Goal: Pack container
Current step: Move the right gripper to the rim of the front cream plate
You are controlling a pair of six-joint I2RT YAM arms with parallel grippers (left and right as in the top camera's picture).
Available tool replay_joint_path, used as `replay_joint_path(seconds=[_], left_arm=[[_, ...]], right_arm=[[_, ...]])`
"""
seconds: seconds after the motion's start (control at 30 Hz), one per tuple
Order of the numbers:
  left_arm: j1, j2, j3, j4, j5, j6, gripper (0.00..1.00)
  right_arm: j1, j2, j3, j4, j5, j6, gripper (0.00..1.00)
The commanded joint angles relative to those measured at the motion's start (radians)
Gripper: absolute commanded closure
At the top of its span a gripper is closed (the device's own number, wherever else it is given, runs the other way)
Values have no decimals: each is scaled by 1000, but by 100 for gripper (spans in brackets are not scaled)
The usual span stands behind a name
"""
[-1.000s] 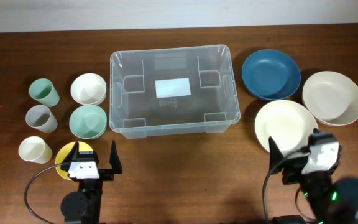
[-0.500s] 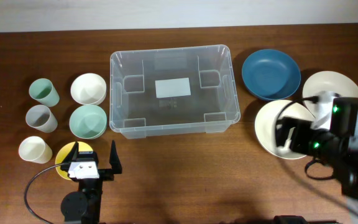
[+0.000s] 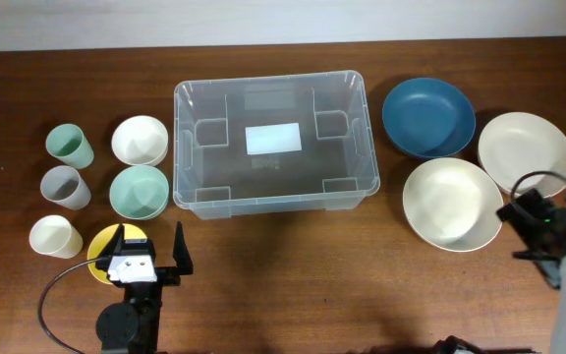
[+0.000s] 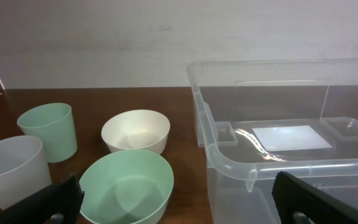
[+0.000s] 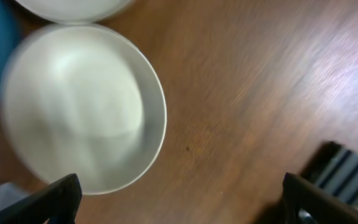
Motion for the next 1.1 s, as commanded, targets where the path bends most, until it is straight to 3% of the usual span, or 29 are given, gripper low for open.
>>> replay_joint_path(seconds=[0.0, 0.23, 0.63, 0.77, 0.97, 1.07], left_arm=[[-4, -5, -3, -4, 0, -7, 1], [-4, -5, -3, -4, 0, -7, 0], [-4, -5, -3, -5, 0, -7, 0], [-4, -5, -3, -5, 0, -7, 0], [-4, -5, -3, -4, 0, -7, 0], [-4, -5, -3, -4, 0, -7, 1]], right_arm=[[-8, 37, -117, 87, -97, 15, 1], [-8, 84, -290, 342, -162, 15, 1], [-8, 181, -437, 607, -161, -12, 2], [-7, 241, -442, 659, -162, -27, 21], [-7, 318, -442, 694, -162, -27, 26], [-7, 335, -442, 698, -161, -26, 39]])
